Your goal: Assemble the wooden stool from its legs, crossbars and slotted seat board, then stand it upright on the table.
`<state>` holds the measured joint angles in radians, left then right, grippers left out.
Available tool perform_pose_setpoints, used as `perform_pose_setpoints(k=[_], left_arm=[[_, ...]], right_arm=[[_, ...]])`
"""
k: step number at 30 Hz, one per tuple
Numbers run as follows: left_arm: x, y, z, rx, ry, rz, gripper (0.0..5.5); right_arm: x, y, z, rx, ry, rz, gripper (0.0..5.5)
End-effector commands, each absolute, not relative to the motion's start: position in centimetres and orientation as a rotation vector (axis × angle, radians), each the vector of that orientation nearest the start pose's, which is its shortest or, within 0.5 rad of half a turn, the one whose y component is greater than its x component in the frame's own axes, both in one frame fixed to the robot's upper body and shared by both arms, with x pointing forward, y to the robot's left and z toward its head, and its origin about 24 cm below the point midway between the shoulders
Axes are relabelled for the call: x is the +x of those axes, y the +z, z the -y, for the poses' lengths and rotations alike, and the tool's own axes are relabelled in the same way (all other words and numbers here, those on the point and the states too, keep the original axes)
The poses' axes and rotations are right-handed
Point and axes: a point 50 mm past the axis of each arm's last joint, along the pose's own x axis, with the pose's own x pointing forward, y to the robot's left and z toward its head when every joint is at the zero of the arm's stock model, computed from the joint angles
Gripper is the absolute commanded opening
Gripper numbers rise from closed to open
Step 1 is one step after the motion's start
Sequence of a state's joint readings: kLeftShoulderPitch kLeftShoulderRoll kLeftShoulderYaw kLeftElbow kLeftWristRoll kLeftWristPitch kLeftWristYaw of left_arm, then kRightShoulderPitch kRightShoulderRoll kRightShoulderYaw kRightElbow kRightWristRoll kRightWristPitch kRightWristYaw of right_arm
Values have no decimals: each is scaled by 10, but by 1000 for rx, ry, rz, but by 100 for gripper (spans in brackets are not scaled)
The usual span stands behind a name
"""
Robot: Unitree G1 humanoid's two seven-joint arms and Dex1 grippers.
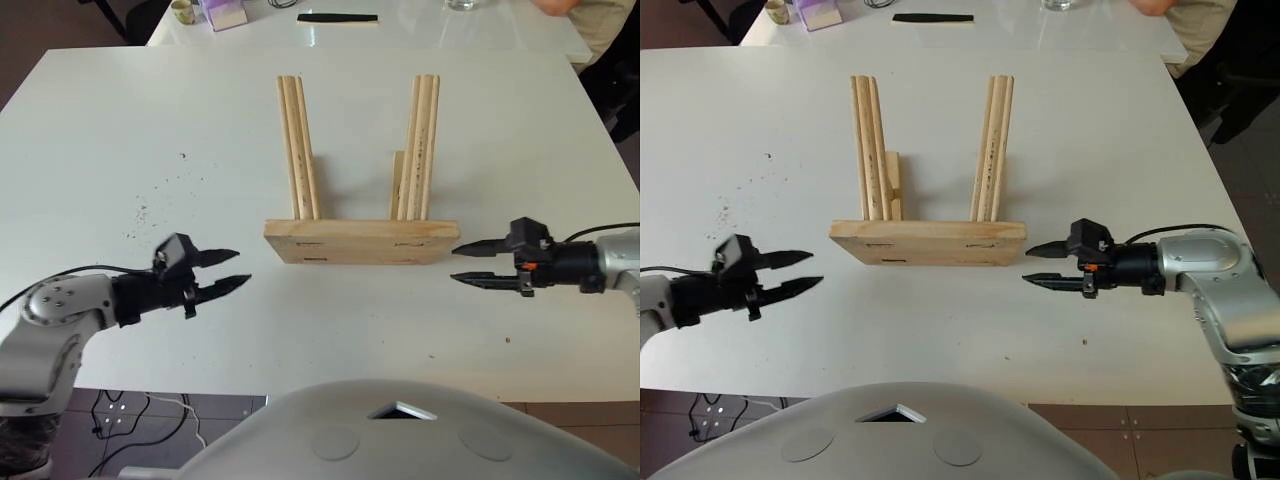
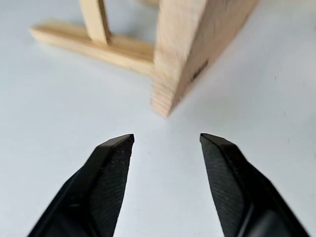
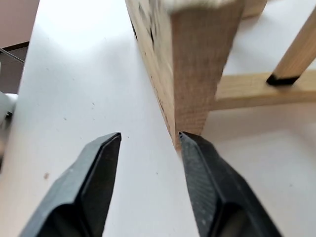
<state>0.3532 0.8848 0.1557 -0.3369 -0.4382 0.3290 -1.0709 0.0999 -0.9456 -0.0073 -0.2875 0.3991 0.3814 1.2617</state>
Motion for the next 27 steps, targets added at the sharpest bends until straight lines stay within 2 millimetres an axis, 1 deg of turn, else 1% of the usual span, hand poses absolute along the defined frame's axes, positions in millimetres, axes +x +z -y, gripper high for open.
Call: perform_pose_setpoints(k=[1,5,9,12,18,23,24,25,26,27], left_arm=[[187,70,-245,352,-1084,-487,303],[200,57,-236,382,-1134,-448,303],[211,51,-223,398,-1230,-412,303],[218,48,-218,417,-1259,-401,303],[225,52,-213,404,-1263,-338,303],[229,54,-207,374,-1245,-272,303],[230,54,-206,365,-1240,-265,288],[230,54,-205,361,-1236,-260,277],[231,54,-204,360,-1232,-253,269],[231,54,-203,356,-1228,-248,244]], right_arm=[[207,93,235,-369,1282,-566,267],[217,84,224,-390,1349,-566,267],[229,75,215,-396,1380,-553,267],[236,69,209,-408,1405,-551,267],[239,62,203,-416,1451,-553,267],[242,58,205,-401,1435,-552,267],[243,57,205,-395,1429,-549,270],[244,56,205,-389,1426,-546,250],[244,55,204,-373,1426,-540,245],[244,55,203,-357,1424,-532,222]])
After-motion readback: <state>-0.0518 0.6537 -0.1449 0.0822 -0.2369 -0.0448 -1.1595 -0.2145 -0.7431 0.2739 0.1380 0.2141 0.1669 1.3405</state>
